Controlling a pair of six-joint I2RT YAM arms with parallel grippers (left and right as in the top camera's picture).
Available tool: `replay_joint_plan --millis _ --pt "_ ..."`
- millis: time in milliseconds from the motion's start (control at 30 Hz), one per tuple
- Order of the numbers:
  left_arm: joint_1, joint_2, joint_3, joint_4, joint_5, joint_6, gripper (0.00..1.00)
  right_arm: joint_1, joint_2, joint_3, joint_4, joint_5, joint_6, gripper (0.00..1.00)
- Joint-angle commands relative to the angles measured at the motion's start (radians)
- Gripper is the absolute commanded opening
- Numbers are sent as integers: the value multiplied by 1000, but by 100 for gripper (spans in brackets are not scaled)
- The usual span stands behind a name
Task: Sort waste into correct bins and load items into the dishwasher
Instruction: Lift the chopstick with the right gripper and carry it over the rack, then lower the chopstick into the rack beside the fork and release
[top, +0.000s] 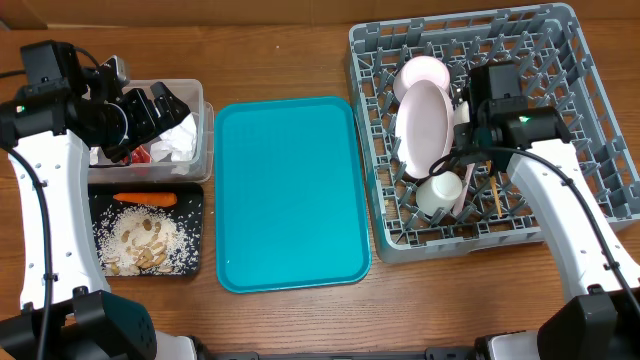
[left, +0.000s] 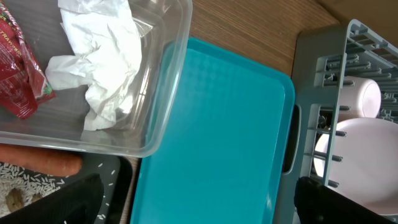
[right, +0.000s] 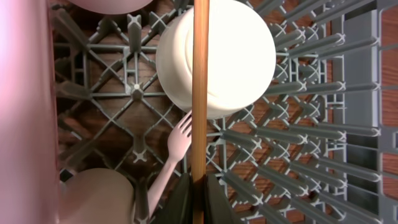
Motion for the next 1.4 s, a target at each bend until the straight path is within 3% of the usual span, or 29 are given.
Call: replay_joint_plan --millis 0,267,467,900,1233,1367 --pt "-1 -22 24 1 1 -6 100 -30 0 -14 20 -31 -10 4" --pt "-1 -22 24 1 1 -6 100 -110 3 -16 55 -204 -11 4" --pt "-1 -22 24 1 1 -6 100 -119 10 -17 63 -251 -82 4" --pt "-1 -22 24 1 1 -6 100 -119 124 -17 93 -252 -85 5" --pt "-1 -22 24 1 1 -6 100 -119 122 -10 100 -251 -84 30" --pt "-1 -22 24 1 1 -6 100 -119 92 32 69 -245 -74 33"
